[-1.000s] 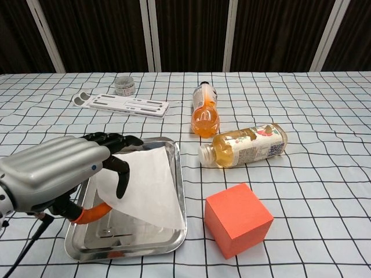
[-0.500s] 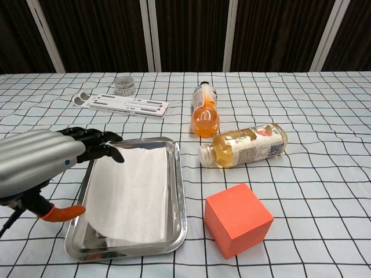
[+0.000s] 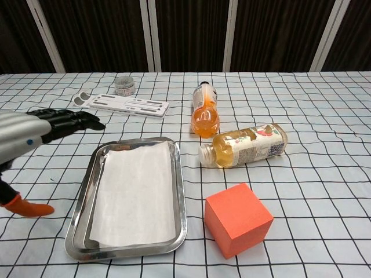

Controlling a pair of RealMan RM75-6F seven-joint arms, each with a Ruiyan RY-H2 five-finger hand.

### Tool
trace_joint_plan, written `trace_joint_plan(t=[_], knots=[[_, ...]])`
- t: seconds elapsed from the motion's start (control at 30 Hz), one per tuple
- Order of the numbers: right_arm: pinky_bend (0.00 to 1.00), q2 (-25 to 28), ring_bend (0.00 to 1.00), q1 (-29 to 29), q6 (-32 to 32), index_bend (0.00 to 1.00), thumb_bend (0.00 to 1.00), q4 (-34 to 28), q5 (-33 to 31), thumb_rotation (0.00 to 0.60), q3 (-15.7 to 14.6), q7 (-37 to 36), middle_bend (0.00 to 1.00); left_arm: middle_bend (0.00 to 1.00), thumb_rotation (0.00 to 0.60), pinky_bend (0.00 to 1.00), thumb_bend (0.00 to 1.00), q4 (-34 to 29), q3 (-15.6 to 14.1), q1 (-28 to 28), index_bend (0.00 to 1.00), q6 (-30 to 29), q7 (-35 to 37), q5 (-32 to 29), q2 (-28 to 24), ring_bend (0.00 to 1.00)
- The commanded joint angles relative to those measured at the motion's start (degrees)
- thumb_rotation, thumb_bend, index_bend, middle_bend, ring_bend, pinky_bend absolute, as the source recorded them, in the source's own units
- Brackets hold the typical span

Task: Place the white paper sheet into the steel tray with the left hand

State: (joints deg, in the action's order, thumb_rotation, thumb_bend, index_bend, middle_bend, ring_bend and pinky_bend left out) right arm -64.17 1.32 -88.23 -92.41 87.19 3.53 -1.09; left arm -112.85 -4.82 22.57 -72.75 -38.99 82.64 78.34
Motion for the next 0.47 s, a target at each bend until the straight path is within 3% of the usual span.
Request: trace_joint_plan(t=[0.03,0.2,0.33,0.47], knots=[[0.00,-0.04,0.00,0.02,0.02,0.00,0.33,0.05,0.03,0.600,-0.01,0.10,0.00,0.00,0.600,0.00,0.15,0.87,-0.62,-2.61,0.00,-4.56,3.95,3.26,-2.95,0.00],[0.00,-0.27,0.00,0.15,-0.04,0.00,0.33,0.24,0.30,0.600,0.00,0.70,0.00,0.00,0.600,0.00,0.14,8.74,-1.45,-9.42,0.00,-17.12,12.62,8.99,-8.06,0.00],[0.00,-0.35,0.00,0.15,-0.05,0.00,0.33,0.28,0.35,0.600,-0.04,0.88,0.00,0.00,0.600,0.00,0.12,12.08,-1.77,-12.66,0.00,-21.10,17.79,9.25,-10.17,0.00],[0.00,-0.38,0.00,0.12,-0.10,0.00,0.32,0.29,0.39,0.600,-0.08,1.04,0.00,0.00,0.600,0.00,0.03,14.94,-1.87,-15.90,0.00,-24.87,21.74,9.39,-12.19,0.00]])
